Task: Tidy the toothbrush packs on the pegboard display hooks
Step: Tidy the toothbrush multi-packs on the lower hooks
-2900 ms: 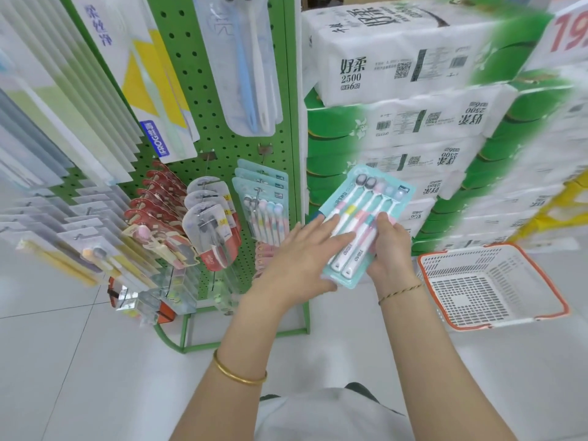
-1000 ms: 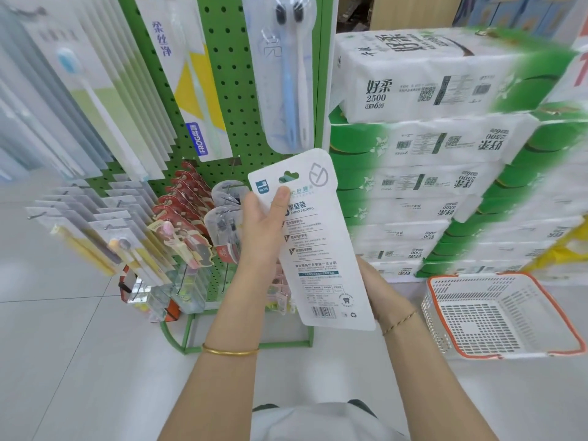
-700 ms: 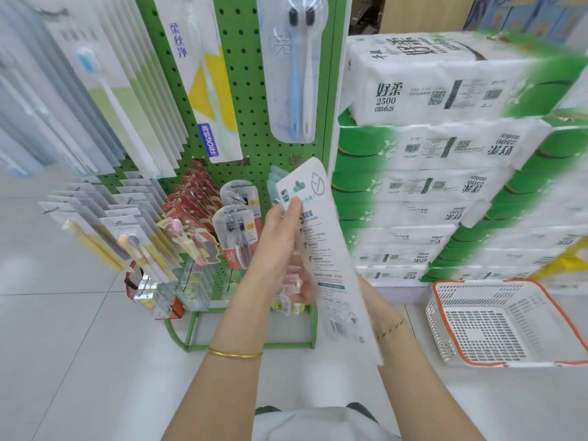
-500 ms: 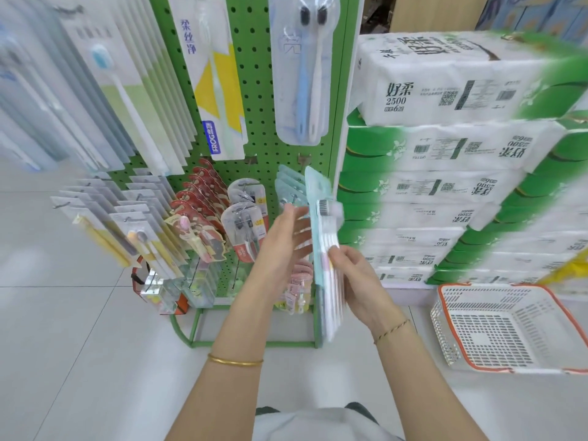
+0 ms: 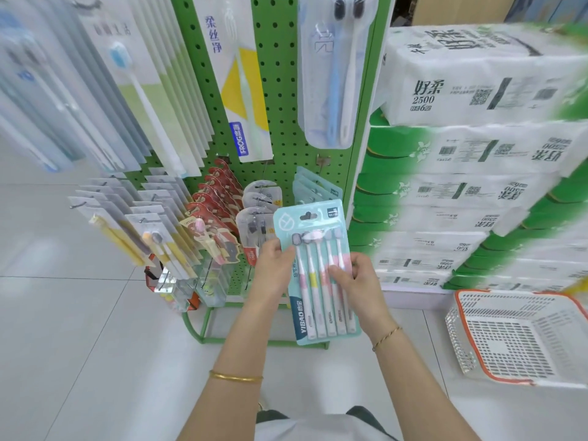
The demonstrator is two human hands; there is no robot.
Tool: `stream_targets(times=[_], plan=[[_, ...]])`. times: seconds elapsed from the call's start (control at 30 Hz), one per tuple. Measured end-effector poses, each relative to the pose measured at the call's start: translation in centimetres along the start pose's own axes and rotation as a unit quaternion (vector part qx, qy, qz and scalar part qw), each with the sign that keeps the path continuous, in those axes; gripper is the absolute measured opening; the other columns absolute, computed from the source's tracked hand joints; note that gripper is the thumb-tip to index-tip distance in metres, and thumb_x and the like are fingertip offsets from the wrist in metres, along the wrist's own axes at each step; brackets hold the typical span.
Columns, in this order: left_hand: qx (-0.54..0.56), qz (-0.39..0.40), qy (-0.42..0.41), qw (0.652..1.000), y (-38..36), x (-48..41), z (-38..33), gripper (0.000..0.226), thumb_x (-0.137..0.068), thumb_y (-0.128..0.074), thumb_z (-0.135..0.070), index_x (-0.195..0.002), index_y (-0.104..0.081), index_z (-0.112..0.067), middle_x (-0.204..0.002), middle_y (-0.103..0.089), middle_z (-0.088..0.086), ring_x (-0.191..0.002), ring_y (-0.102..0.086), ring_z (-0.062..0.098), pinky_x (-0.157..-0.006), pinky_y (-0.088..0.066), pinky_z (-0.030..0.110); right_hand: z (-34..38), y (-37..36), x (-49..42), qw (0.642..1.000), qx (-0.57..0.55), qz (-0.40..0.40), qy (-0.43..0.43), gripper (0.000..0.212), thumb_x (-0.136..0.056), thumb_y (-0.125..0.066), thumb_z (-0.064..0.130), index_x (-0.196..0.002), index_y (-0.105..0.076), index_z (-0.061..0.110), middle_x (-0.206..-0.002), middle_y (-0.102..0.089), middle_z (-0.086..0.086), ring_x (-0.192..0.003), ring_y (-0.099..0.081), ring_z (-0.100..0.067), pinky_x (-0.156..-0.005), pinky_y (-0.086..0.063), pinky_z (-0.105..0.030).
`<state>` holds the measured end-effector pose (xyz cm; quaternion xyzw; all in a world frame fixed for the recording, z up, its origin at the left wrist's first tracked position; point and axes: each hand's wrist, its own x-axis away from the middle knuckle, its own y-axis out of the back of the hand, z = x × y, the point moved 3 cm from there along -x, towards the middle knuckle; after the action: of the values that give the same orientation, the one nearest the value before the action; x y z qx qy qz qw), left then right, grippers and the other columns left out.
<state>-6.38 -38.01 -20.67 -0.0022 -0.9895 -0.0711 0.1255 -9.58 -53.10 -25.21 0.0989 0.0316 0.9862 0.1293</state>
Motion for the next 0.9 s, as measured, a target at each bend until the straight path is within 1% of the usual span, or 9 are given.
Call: stream_targets(times=[0.07,0.13,0.27,0.37,0.5,0.63,0.73,0.8,0.9], plan=[[-0.019,-0.002,0.001,1.0,0.4,-0.4,0.3,0.011,-0.098,-0.047,-0.014,-0.092,-0.054,-0.02,-0.085,-0.062,-0.003,-0.074,-0.06,0.01,-0.064,-0.047,0.02,-0.6,-0.6,-0.3,1.0,0.008,0.0,0.004,0.013,-0.092,-0.059,0.015,-0.094,-0.047,0.02,-0.095,-0.056,0.0,-0.079,-0.057,-0.008,-0.062,-0.045,-0.013],[-0.033,-0.01,-0.003,0.999,0.8,-0.9,0.4,0.01,-0.097,-0.048,-0.013,-0.095,-0.055,-0.02,-0.085,-0.062,-0.002,-0.076,-0.06,0.011,-0.066,-0.046,0.019,-1.1,-1.2,-0.6,1.0,0.006,-0.001,0.007,0.013,-0.092,-0.058,0.013,-0.095,-0.047,0.018,-0.094,-0.054,0.0,-0.08,-0.056,-0.008,-0.062,-0.045,-0.009],[-0.063,-0.002,0.014,0.998,1.2,-1.6,0.4,0.014,-0.095,-0.049,-0.012,-0.094,-0.055,-0.025,-0.089,-0.064,-0.004,-0.082,-0.062,0.008,-0.08,-0.051,0.028,-2.0,-2.0,-1.3,1.0,-0.005,-0.004,0.01,0.012,-0.092,-0.057,0.011,-0.096,-0.046,0.015,-0.094,-0.053,-0.002,-0.078,-0.054,-0.007,-0.063,-0.045,-0.008],[-0.101,0.018,0.042,0.994,1.2,-1.9,0.8,0.018,-0.094,-0.051,-0.018,-0.111,-0.055,-0.017,-0.103,-0.065,0.001,-0.094,-0.063,0.015,-0.087,-0.051,0.039,-2.9,-2.2,-1.3,1.0,-0.018,-0.006,0.005,0.012,-0.092,-0.057,0.01,-0.096,-0.046,0.013,-0.092,-0.052,-0.001,-0.077,-0.053,-0.006,-0.063,-0.045,-0.009],[-0.116,0.037,0.06,0.991,1.2,-1.9,0.9,0.021,-0.095,-0.051,-0.02,-0.116,-0.052,-0.016,-0.107,-0.063,-0.004,-0.093,-0.06,0.01,-0.067,-0.044,0.022,-3.6,-2.4,-1.4,0.999,-0.039,-0.008,0.005,0.016,-0.093,-0.056,0.007,-0.09,-0.043,0.016,-0.088,-0.049,0.001,-0.075,-0.051,-0.005,-0.063,-0.043,-0.009],[-0.12,0.042,0.069,0.989,1.2,-1.8,0.8,0.028,-0.094,-0.051,-0.02,-0.122,-0.052,-0.015,-0.115,-0.064,-0.001,-0.104,-0.061,0.015,-0.083,-0.046,0.029,-4.0,-2.7,-1.8,0.999,-0.049,-0.005,0.005,0.017,-0.093,-0.056,0.008,-0.09,-0.043,0.018,-0.088,-0.047,0.001,-0.076,-0.05,-0.006,-0.066,-0.043,-0.011],[-0.118,0.047,0.07,0.99,1.1,-1.6,0.6,0.026,-0.094,-0.05,-0.016,-0.121,-0.052,-0.015,-0.118,-0.063,0.0,-0.109,-0.059,0.017,-0.092,-0.046,0.032,-4.2,-2.9,-2.3,0.999,-0.051,-0.003,0.005,0.018,-0.093,-0.056,0.008,-0.09,-0.043,0.02,-0.09,-0.048,0.0,-0.081,-0.05,-0.011,-0.074,-0.044,-0.022],[-0.122,0.052,0.065,0.989,1.1,-1.4,0.4,0.024,-0.096,-0.049,-0.014,-0.119,-0.05,-0.017,-0.118,-0.06,-0.002,-0.11,-0.057,0.017,-0.092,-0.044,0.029,-4.2,-2.9,-2.4,0.998,-0.059,-0.004,0.008,0.018,-0.093,-0.056,0.006,-0.09,-0.043,0.02,-0.09,-0.048,0.001,-0.081,-0.05,-0.01,-0.076,-0.044,-0.025],[-0.112,0.059,0.055,0.99,0.9,-1.2,-0.2,0.027,-0.098,-0.046,-0.01,-0.123,-0.046,-0.02,-0.108,-0.053,-0.01,-0.104,-0.05,0.01,-0.084,-0.037,0.02,-4.5,-2.6,-2.7,0.997,-0.076,-0.016,0.005,0.018,-0.094,-0.054,0.007,-0.091,-0.043,0.021,-0.089,-0.048,0.004,-0.079,-0.051,-0.006,-0.075,-0.042,-0.022]])
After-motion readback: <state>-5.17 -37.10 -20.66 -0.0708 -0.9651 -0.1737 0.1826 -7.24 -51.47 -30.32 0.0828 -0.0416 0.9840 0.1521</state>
